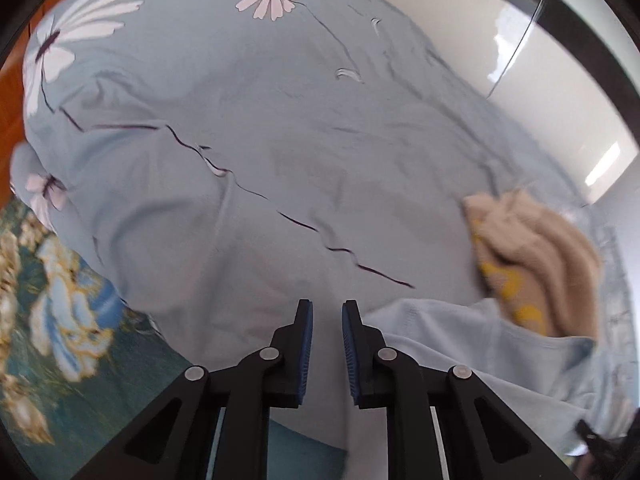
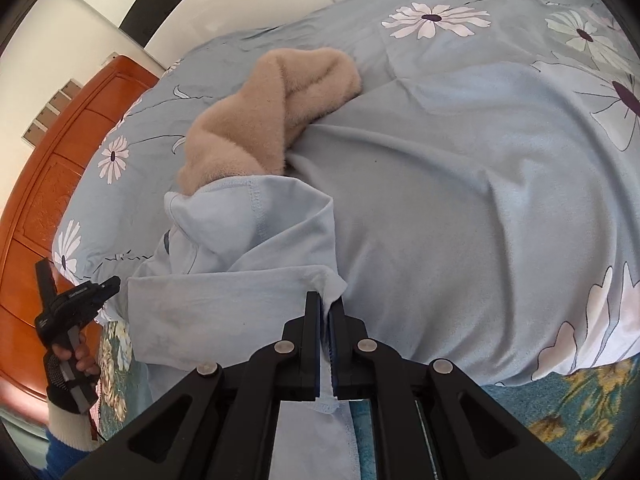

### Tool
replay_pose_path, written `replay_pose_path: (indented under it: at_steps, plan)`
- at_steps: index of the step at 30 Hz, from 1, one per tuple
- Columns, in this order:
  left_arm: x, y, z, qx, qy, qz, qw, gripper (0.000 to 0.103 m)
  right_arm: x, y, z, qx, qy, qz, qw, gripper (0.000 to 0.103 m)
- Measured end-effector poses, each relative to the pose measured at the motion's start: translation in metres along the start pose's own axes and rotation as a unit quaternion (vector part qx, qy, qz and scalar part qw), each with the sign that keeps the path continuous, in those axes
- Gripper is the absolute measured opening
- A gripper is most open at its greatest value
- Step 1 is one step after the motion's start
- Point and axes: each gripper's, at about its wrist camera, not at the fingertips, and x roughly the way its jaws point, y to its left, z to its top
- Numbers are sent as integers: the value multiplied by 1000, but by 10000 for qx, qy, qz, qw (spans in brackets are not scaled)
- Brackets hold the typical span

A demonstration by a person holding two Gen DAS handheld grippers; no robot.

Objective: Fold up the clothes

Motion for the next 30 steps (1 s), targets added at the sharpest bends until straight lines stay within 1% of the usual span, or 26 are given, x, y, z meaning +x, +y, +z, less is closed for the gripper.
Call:
replay_pose_path:
  at_steps: [2,4,5,6,9,12,14,15,16,17,18,19,22,23,25,28,30]
  plan:
    - [-5,-2,-11,57,78,-225,9997,27,0,1,-1,-106,24,-26,9999,4]
    - [-4,-7,-21,199,208,-446,9986,41,0,2,-1,-220,35,-67,9997,4]
    - [-2,-9,-27,267,277,-543,9978,44,-2,2,0,-248,9,-59,9997,4]
    - [0,-10,-32,331,342,-566,9973,48,-4,4,0,-246,-27,-42,9997,4]
    - [6,-13,-48,523,525,-500,9960,48,-7,4,1,-205,-38,-25,9998,5]
    - [7,-10,-56,488,500,-546,9961,48,-6,5,-1,-210,19,-78,9997,5]
    - [9,-7,-60,394,546,-634,9957,46,-5,5,-2,-171,41,-38,9998,5]
    - [11,-5,-61,354,583,-683,9953,41,-4,5,-3,-152,51,-19,9999,5]
    - [13,-4,-61,323,596,-728,9950,26,-5,5,-3,-157,51,-13,9999,5]
    - [14,-3,-60,295,596,-776,9948,18,-5,7,-3,-193,46,-6,9998,5]
    - [13,-3,-60,263,535,-811,9949,11,-6,9,-3,-222,23,-3,9997,5]
    - [11,-2,-60,227,429,-835,9953,9,-9,10,-2,-247,-35,61,9997,5]
    - [4,5,-63,67,144,-899,9958,8,-17,14,-1,-309,-195,308,9989,4]
    - [3,10,-64,-2,102,-906,9958,8,-16,14,1,-336,-159,301,9989,4]
    - [6,17,-67,-54,70,-776,9969,7,-7,10,2,-339,-70,111,9993,4]
    - [12,28,-66,-210,43,-657,9976,8,4,0,3,-132,45,80,9999,4]
    - [14,37,-63,-355,59,-578,9977,6,4,-1,3,-111,35,64,9999,5]
